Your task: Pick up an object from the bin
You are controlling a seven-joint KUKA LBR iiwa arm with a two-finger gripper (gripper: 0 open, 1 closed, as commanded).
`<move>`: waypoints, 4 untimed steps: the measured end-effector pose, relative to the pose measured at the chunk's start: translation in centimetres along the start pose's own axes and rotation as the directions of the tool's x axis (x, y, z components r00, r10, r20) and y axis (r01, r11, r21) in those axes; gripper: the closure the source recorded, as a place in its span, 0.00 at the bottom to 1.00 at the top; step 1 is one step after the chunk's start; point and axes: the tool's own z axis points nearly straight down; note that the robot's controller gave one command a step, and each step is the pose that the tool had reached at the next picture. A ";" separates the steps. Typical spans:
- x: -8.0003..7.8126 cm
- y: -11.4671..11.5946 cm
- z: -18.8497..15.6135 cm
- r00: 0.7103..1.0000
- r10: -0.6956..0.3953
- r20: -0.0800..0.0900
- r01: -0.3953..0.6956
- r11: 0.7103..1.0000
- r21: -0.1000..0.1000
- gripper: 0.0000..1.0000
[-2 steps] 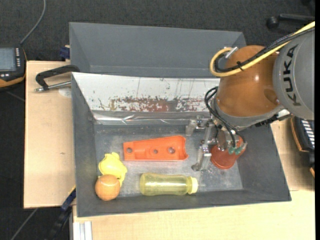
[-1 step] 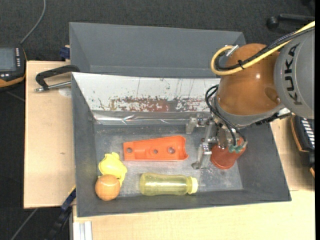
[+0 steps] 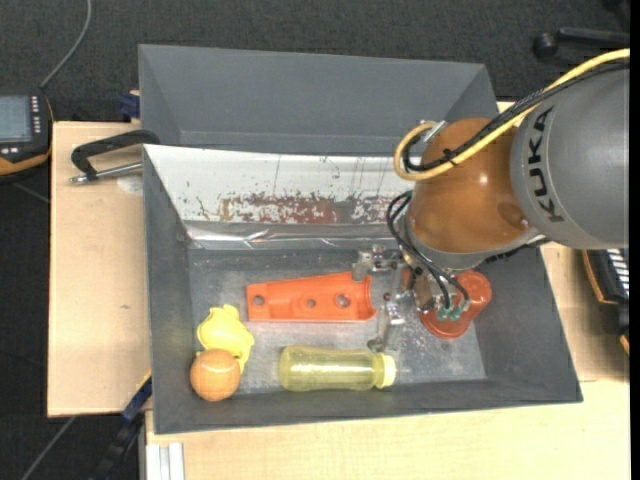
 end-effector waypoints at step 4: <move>-0.4 3.1 1.2 0.966 -0.260 0.001 0.260 0.966 -0.002 1.00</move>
Offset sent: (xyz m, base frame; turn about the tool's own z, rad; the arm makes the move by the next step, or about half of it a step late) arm 0.0093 0.0354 -0.0685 -0.2525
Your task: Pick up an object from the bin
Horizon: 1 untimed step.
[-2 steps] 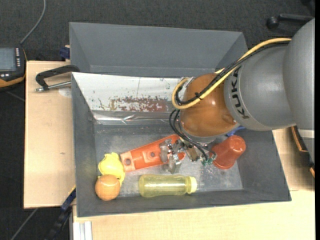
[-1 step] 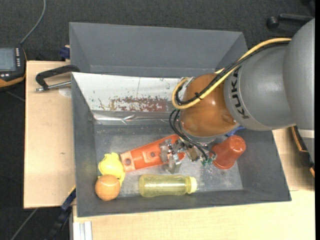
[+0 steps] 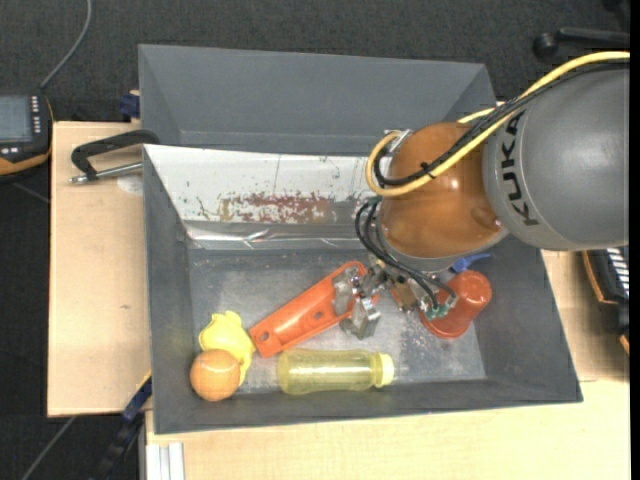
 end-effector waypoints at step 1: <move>1.0 -0.1 -6.8 1.000 0.006 0.003 -0.006 1.000 0.001 1.00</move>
Offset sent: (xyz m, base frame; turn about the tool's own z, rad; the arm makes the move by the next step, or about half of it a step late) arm 0.0091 0.0080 0.2514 -0.0067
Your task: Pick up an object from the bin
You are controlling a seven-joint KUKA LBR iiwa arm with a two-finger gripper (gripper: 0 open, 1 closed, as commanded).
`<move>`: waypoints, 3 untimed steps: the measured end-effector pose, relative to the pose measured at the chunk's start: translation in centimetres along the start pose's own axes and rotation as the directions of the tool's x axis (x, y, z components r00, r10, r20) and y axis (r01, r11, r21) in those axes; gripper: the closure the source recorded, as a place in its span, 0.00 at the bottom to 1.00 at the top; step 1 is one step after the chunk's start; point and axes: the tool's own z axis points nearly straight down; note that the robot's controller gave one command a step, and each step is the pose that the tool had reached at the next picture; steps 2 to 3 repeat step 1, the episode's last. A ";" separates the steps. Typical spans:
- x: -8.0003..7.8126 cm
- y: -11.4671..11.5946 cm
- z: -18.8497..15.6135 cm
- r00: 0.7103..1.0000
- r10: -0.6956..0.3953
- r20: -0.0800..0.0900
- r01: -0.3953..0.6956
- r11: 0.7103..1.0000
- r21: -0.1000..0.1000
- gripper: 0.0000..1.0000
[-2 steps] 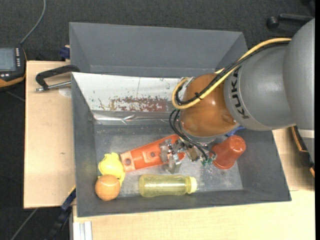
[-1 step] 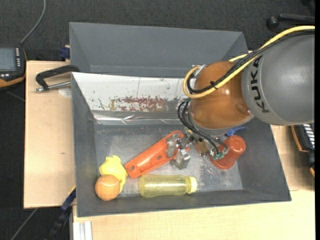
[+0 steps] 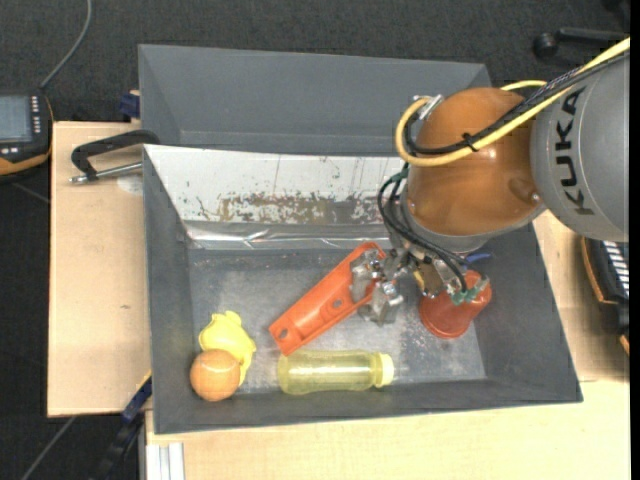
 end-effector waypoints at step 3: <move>-0.8 0.2 -6.9 1.000 -0.004 0.001 0.004 1.000 0.000 1.00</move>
Offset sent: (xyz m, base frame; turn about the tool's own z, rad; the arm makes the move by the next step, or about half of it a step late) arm 0.0120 -0.0131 -0.1327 0.0021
